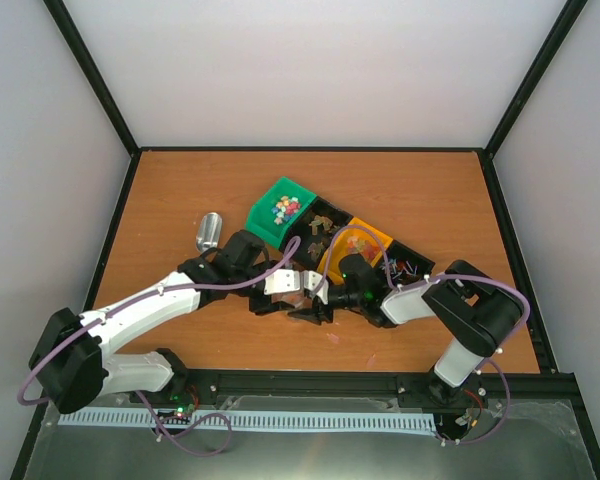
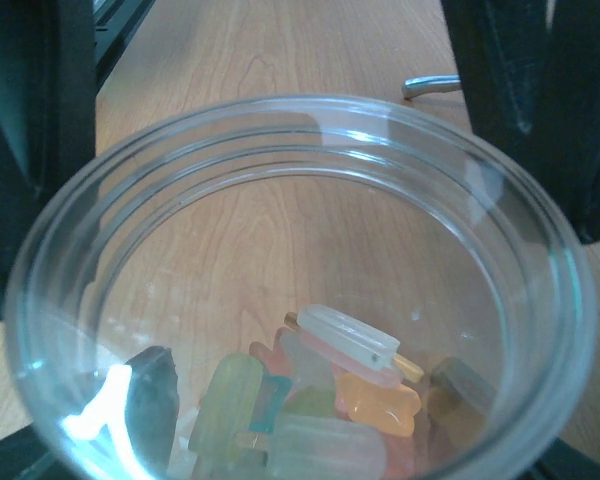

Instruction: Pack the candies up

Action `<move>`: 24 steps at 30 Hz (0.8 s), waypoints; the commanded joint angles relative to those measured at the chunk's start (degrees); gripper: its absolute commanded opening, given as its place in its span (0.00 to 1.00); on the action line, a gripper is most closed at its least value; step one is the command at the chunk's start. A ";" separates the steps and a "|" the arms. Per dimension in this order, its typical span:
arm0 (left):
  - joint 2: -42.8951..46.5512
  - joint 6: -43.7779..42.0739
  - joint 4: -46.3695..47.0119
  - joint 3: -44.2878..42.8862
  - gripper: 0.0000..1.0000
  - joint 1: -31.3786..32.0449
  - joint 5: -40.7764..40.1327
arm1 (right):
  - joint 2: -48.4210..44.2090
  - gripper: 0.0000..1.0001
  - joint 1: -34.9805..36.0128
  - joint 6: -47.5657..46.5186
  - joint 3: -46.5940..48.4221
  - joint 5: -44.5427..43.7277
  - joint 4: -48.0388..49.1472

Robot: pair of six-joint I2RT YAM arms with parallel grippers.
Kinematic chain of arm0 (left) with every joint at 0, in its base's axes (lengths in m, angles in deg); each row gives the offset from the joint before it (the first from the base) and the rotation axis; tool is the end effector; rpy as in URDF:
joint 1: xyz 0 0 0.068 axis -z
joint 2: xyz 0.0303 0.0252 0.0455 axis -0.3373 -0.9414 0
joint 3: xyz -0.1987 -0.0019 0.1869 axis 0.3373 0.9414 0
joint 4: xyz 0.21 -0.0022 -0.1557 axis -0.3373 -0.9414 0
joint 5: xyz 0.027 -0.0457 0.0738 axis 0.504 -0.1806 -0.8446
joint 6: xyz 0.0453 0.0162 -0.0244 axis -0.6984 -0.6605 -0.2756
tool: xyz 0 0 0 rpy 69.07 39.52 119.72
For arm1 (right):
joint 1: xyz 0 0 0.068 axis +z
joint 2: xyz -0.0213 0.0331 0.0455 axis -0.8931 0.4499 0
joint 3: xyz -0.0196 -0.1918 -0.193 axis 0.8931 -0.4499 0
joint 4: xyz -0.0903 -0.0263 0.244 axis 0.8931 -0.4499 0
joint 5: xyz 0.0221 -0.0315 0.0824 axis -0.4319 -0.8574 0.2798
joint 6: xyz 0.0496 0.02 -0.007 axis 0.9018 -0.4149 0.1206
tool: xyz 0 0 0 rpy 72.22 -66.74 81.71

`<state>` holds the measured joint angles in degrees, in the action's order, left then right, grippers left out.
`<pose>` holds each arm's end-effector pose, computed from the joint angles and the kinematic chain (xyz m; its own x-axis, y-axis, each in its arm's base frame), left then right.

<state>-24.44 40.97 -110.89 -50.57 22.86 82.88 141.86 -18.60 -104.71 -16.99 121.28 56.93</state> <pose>0.1665 -0.1726 0.2239 0.0003 0.7314 -0.6819 0.9905 0.0935 0.1007 0.1836 0.2127 0.1240 0.0166 -0.3707 -0.9286 -0.9984 0.0433 -0.0351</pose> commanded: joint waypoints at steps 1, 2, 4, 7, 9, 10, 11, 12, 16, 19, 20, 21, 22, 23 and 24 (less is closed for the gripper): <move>-0.96 -21.17 -13.75 -0.30 0.28 1.29 7.15 | 0.91 0.47 -1.68 -8.67 2.48 7.62 -2.98; -0.97 -21.39 -13.93 -0.51 0.27 1.29 6.70 | 1.10 0.47 -2.06 -8.67 2.98 7.80 -3.21; -0.72 -20.98 -14.09 -0.71 0.27 1.29 6.40 | 1.34 0.51 -2.71 -8.81 3.81 8.14 -4.31; -1.57 -14.14 -12.85 -1.83 0.26 0.97 5.40 | 0.68 0.82 -2.82 -9.57 4.40 7.96 -6.46; -2.41 -10.13 -12.60 -2.16 0.26 0.86 4.25 | -0.86 0.94 -2.89 -9.58 4.14 7.39 -7.90; -2.27 -8.27 -11.79 -1.84 0.26 0.85 3.04 | -1.89 0.97 -3.02 -9.44 3.79 7.06 -8.63; -1.64 -6.84 -10.55 -1.32 0.27 0.83 1.80 | -3.59 0.99 -3.08 -9.45 3.26 6.89 -9.45; -1.07 -5.98 -9.63 -0.63 0.26 0.85 0.32 | -4.89 1.00 -3.17 -9.49 2.62 6.68 -10.21; 0.69 -4.69 -7.73 0.95 0.27 0.70 -5.01 | -9.18 1.00 -3.63 -10.48 0.41 5.88 -14.48; 1.38 -4.49 -7.59 1.16 0.27 0.04 -6.99 | -11.36 1.00 -4.50 -10.94 -1.02 5.22 -16.36; 1.46 -4.45 -7.48 1.21 0.27 -0.21 -7.66 | -11.94 1.00 -4.83 -11.02 -1.39 5.00 -16.89; 1.55 -4.45 -7.47 1.24 0.27 -0.46 -8.18 | -12.46 1.00 -5.19 -10.95 -1.54 4.73 -17.35; 1.64 -4.67 -7.49 1.30 0.27 -0.63 -8.60 | -13.17 1.00 -5.53 -10.70 -1.63 4.47 -17.88; 1.66 -4.93 -7.38 1.18 0.28 -0.72 -9.17 | -13.80 1.00 -5.81 -10.27 -1.52 4.29 -18.30; 1.69 -5.12 -7.33 0.94 0.30 -0.77 -9.73 | -14.62 1.00 -6.08 -9.92 -1.42 4.10 -18.71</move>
<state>-22.35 35.99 -114.48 -50.98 22.86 79.86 130.10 -23.45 -114.46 -17.82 126.44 41.22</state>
